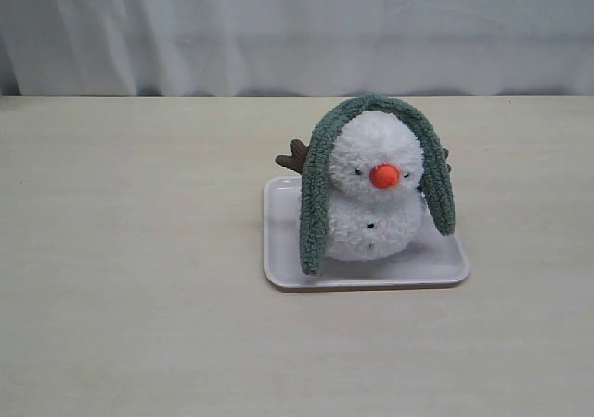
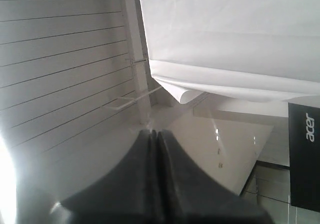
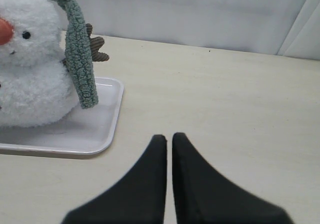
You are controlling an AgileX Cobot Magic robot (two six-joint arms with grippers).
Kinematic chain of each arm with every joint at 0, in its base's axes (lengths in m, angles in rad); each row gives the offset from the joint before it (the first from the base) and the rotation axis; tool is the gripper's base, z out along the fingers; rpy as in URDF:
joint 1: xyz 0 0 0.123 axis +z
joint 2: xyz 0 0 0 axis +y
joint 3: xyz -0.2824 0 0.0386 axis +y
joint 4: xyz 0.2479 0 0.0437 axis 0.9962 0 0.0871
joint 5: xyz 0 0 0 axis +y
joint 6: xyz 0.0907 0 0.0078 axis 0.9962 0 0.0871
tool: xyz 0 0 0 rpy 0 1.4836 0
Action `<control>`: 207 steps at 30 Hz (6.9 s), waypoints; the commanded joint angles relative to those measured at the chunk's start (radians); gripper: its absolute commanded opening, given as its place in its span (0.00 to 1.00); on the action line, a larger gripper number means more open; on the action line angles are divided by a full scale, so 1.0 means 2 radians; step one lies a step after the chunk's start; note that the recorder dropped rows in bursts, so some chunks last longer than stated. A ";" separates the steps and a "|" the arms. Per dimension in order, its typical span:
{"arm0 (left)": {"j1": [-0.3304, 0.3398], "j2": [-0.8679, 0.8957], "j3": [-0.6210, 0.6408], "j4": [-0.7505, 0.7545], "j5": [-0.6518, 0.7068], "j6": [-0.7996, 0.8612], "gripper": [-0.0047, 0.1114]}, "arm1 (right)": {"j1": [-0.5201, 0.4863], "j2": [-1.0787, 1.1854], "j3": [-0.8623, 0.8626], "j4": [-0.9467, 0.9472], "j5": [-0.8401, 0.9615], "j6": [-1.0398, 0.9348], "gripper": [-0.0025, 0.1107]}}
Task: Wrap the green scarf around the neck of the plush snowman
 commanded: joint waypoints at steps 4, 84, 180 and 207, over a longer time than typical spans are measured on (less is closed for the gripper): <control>0.002 -0.007 0.080 -0.001 -0.004 -0.004 0.04 | 0.000 -0.002 0.001 0.001 -0.005 -0.002 0.06; 0.002 -0.007 0.236 -0.375 0.109 -0.389 0.04 | 0.000 -0.002 0.001 0.001 -0.005 -0.002 0.06; 0.002 -0.007 0.236 0.016 0.173 -0.889 0.04 | 0.000 -0.002 0.001 0.001 -0.005 -0.002 0.06; 0.003 -0.007 0.236 0.026 0.174 -0.866 0.04 | 0.000 -0.002 0.001 0.001 -0.005 -0.002 0.06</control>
